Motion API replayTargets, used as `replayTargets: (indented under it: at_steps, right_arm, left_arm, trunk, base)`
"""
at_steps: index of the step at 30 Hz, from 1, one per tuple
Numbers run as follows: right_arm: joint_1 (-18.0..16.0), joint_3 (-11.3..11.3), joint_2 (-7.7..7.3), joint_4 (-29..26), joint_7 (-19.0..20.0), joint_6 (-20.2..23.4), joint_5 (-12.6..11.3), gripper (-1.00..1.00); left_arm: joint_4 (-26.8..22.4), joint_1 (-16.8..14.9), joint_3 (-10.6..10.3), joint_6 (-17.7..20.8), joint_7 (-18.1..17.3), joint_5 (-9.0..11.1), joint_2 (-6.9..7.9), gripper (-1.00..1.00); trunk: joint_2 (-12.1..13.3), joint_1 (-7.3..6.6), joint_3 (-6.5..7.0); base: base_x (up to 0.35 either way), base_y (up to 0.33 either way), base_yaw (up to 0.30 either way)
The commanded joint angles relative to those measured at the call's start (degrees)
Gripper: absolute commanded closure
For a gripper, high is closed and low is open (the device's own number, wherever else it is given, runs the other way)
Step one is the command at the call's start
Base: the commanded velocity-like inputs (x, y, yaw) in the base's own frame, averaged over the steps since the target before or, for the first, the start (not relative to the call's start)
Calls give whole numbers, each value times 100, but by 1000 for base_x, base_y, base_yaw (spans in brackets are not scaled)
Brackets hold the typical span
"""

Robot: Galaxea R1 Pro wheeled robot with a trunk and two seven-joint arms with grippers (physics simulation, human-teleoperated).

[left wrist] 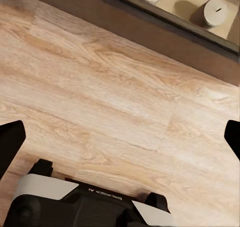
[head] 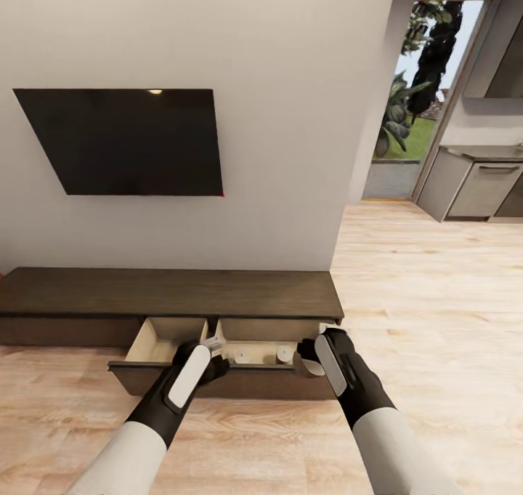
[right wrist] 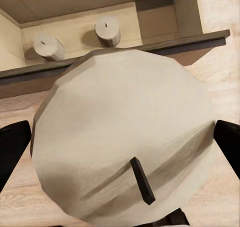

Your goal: Place each of the two pumpkins and all three candles from the living room inside a cabinet in the living room (use any cabinet), then make sure every cabinet is closed, and position the cauldron so it is next to a table in the living room.

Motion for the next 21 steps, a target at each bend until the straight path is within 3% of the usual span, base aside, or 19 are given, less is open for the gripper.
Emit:
replayTargets:
  at_steps: [1,10,21]
  right_arm:
    - [-8,13,1,6,-69,-1,-57,100]
    - [-11,-9,-64,-13,-51,-170,-58,100]
    - [-11,2,-66,-43,-36,-226,-68,100]
  left_arm:
    - [26,-6,-30,-96,57,57,0,-100]
    - [67,-6,-73,-344,46,59,1,-100]
    - [67,-6,-101,-367,46,3,-4,-100]
  trunk:
    - [-12,4,-12]
    - [-12,4,-12]
    - [-12,4,-12]
  base:
    - [0,0,0]
    - [89,-8,0]
    - [204,-148,0]
